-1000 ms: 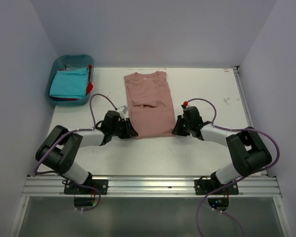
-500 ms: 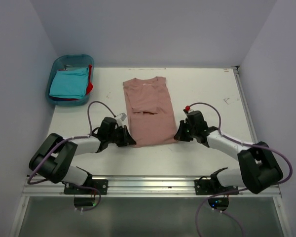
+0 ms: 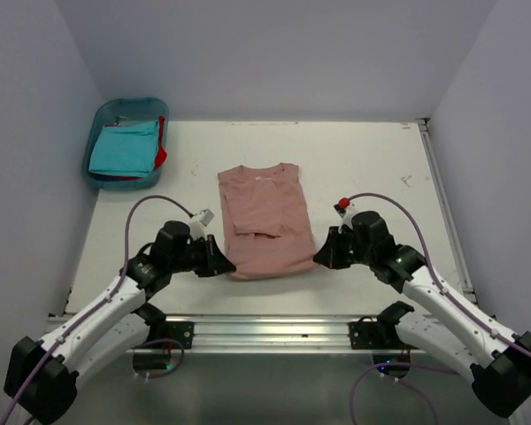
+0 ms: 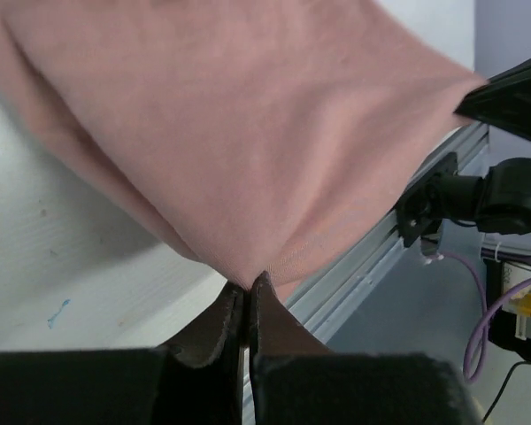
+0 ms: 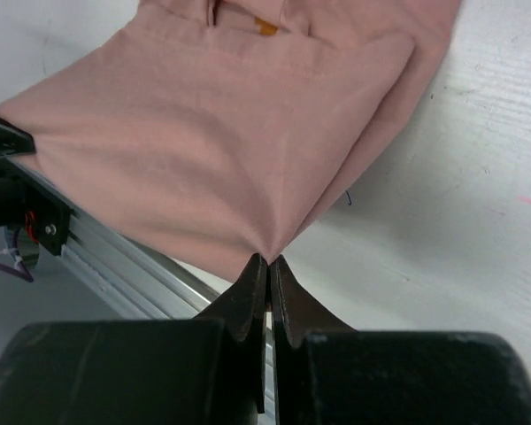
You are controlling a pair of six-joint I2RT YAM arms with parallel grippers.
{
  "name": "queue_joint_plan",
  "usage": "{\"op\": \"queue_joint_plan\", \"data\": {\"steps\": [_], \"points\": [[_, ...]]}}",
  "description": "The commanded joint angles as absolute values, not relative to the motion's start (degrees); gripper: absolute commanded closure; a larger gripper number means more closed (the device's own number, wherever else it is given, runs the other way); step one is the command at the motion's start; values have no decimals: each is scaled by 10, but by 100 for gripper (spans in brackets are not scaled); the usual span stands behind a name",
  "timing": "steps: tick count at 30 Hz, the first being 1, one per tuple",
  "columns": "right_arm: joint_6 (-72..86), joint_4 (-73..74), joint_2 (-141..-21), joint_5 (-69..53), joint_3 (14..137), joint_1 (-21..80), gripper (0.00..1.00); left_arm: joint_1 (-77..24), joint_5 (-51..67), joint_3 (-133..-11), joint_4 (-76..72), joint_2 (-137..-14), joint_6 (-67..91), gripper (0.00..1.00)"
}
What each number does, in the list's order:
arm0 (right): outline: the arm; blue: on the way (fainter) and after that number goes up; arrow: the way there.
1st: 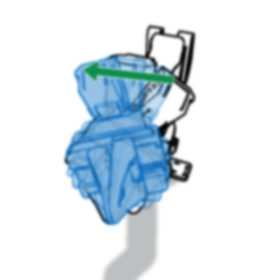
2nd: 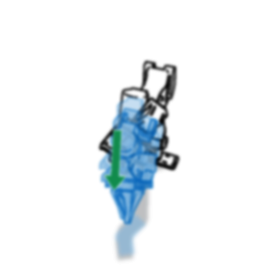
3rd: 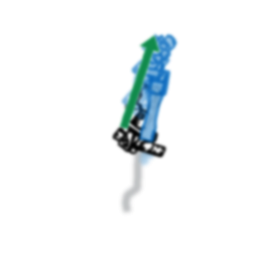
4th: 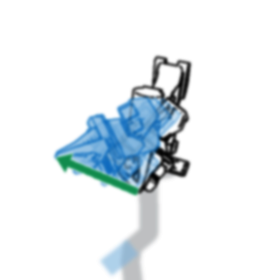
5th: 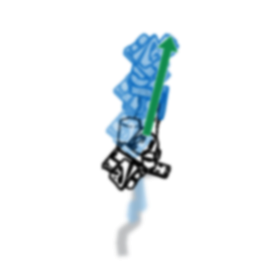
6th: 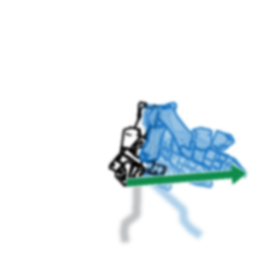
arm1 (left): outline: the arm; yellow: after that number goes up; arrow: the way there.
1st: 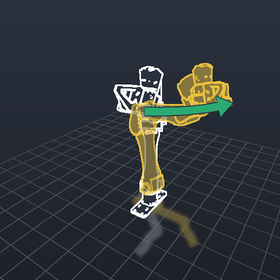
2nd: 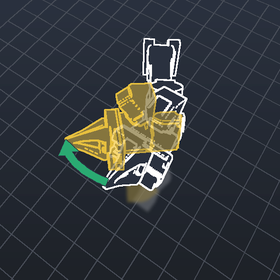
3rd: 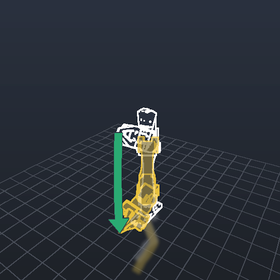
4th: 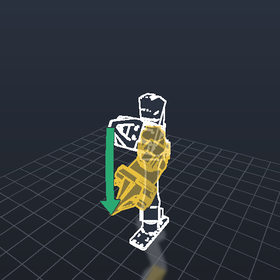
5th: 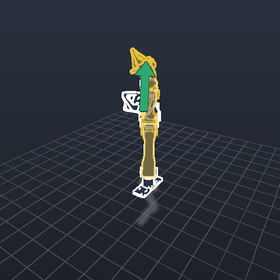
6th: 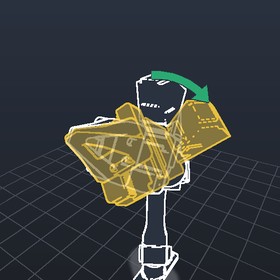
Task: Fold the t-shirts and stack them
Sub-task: Grab one side of the 2/3 rectangular tshirt with both arms, then fold the long partially folded tshirt into a neat square
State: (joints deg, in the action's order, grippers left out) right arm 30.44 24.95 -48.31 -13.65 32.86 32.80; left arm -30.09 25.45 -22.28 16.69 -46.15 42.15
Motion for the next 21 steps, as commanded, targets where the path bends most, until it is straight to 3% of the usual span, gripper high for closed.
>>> {"op": "queue_joint_plan", "data": {"steps": [1, 10, 17, 21], "points": [[292, 294, -469, -129, 372, 330, 100, -302, 210, -291, 242, -424, 427, 100], [243, 194, -600, -15, 469, 330, 100, -301, 73, -367, 193, -555, 324, 100], [224, 136, -726, -2, 577, 326, 100, -290, -28, -477, 154, -651, 281, 100], [212, 123, -790, -2, 626, 314, 100, -266, -26, -522, 134, -704, 269, 100]]}}
